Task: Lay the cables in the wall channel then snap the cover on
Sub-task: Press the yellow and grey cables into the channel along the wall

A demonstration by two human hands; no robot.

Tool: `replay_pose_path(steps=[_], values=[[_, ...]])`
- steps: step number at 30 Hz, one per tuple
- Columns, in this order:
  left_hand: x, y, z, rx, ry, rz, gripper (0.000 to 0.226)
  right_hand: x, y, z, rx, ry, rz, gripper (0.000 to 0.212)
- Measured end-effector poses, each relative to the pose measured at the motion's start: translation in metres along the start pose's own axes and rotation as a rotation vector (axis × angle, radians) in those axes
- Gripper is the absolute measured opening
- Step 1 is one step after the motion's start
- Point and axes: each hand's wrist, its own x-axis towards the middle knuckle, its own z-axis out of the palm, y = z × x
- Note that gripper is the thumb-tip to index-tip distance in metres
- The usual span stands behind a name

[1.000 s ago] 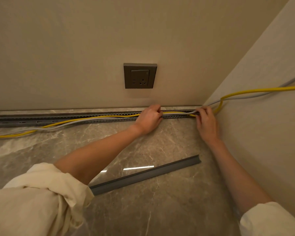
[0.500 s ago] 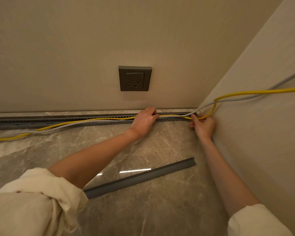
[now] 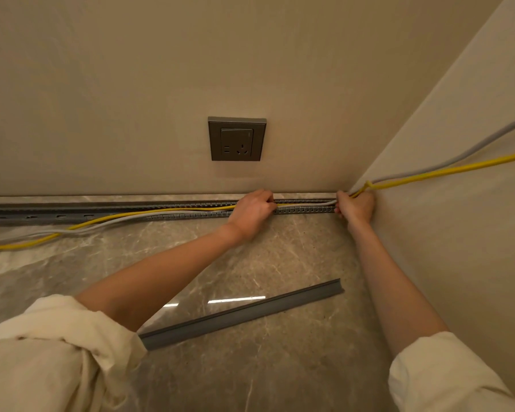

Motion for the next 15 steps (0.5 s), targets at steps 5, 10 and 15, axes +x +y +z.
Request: replay_pose_path(steps=[5,10,15], values=[[0.002,-0.005,-0.004,-0.094,-0.001,-0.117,0.021,0.011,0.002,-0.002,-0.072,-0.001,-0.055,0.027],[0.003,-0.005,-0.006,-0.091,0.004,-0.096,0.020,0.004,-0.003,-0.006,-0.169,0.099,-0.132,0.022],[0.001,-0.008,-0.007,-0.029,0.015,-0.021,0.016,-0.004,-0.002,-0.008,-0.235,0.189,-0.140,0.020]])
